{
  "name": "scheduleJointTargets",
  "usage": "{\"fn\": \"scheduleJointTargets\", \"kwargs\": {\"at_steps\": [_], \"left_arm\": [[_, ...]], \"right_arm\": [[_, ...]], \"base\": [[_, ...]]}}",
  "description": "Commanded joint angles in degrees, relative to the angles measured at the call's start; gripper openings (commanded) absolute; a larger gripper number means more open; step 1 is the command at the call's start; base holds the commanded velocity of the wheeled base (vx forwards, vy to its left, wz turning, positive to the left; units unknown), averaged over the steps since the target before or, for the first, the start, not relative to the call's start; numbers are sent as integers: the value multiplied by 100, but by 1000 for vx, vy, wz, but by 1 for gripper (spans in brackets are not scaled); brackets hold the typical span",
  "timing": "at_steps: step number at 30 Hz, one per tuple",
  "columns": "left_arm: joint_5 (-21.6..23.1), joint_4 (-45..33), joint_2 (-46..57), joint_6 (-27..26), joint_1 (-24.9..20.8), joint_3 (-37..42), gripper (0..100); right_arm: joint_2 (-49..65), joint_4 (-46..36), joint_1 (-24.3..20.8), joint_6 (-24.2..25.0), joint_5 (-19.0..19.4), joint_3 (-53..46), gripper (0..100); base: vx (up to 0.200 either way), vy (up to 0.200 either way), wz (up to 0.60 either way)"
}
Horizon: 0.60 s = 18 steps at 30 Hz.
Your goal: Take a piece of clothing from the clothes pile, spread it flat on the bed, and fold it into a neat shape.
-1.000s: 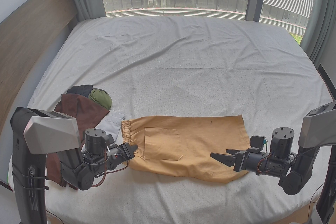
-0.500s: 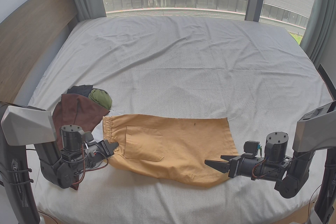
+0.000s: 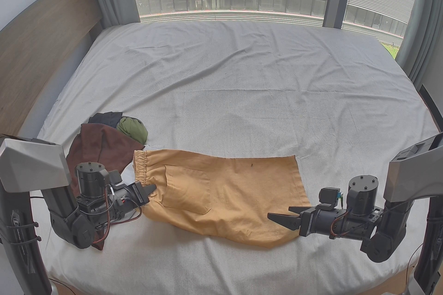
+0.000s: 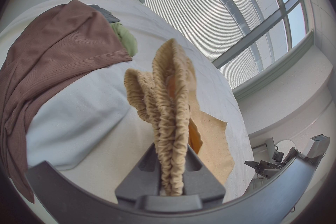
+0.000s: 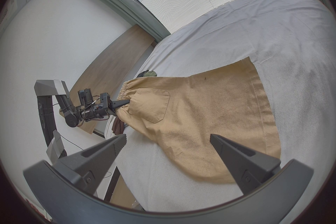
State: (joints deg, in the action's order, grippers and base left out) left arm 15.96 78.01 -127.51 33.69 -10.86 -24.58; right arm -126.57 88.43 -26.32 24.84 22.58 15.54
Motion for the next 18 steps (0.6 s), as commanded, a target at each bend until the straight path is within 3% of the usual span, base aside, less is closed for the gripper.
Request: {"fn": "scheduleJointTargets", "kwargs": {"at_steps": [1, 18], "left_arm": [[-5, -22, 174, 14, -259, -118, 0], [-330, -699, 245, 243, -1419, -1225, 0]], "right_arm": [[72, 8, -5, 3, 27, -16, 100], [555, 8, 197, -67, 71, 1, 100]], "base": [[0, 0, 0], [0, 0, 0]]}}
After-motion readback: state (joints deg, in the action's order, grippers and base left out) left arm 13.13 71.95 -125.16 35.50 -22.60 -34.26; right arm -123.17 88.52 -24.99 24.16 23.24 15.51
